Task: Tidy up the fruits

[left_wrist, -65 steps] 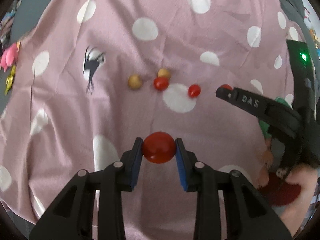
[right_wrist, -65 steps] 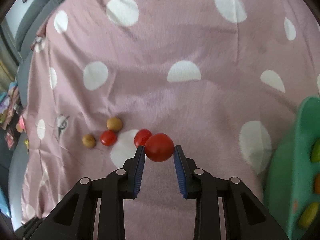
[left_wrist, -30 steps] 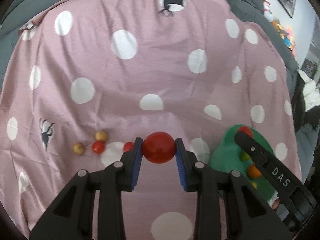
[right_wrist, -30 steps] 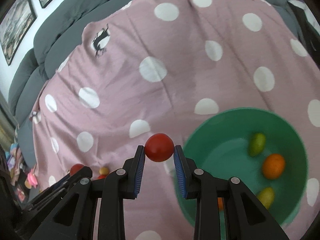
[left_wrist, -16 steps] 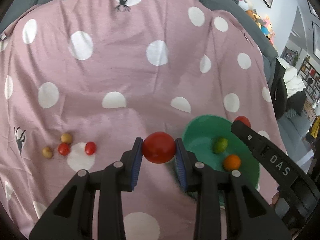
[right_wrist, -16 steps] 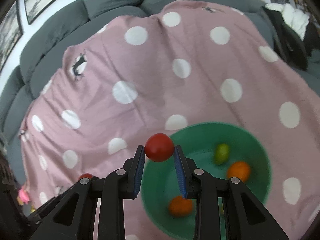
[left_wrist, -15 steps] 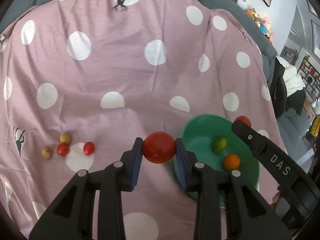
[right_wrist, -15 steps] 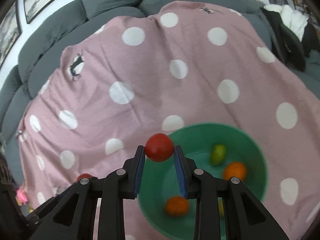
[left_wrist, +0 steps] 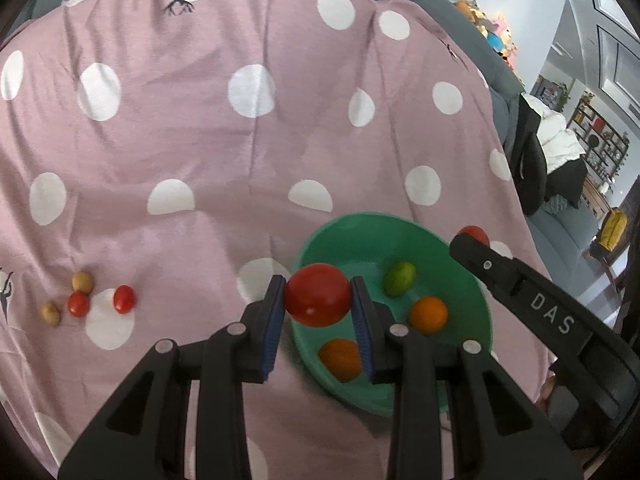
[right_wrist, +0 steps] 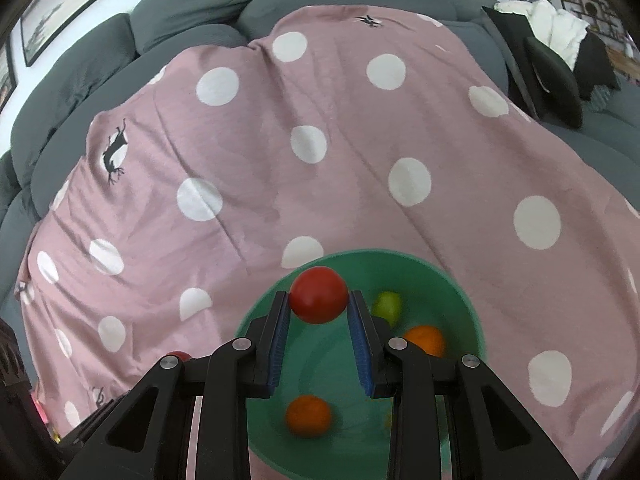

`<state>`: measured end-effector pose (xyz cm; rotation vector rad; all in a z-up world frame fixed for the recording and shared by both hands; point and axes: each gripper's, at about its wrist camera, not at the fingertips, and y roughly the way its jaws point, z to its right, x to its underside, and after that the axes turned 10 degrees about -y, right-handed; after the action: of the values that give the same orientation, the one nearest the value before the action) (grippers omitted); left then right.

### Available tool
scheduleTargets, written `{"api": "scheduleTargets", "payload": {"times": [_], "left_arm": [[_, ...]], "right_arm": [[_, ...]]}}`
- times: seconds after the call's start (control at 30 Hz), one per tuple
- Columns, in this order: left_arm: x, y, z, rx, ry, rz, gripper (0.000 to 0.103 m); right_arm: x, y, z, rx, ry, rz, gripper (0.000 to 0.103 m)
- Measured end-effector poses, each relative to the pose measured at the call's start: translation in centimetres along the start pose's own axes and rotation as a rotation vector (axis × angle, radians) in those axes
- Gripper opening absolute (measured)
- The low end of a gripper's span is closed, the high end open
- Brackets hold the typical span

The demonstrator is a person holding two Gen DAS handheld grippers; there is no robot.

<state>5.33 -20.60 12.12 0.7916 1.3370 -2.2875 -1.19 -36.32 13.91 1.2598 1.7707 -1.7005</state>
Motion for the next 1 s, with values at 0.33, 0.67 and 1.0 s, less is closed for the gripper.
{"api": "scheduleTargets", "payload": {"times": [0.33, 0.67, 1.0], "left_arm": [[1.0, 1.6, 2.1, 0.04, 0.05, -0.046, 0.032], [1.9, 3.0, 3.2, 0.054, 0.081, -0.079, 0.032], [2.4, 3.9, 3.9, 0.059, 0.101, -0.1, 0.032]], "right_arm": [[0.3, 0.6, 2.3, 0.067, 0.033, -0.029, 0.032], [0.8, 1.4, 3.5, 0.081, 0.052, -0.062, 0.032], [1.2, 2.2, 4.3, 0.102, 0.061, -0.095, 0.032]]}}
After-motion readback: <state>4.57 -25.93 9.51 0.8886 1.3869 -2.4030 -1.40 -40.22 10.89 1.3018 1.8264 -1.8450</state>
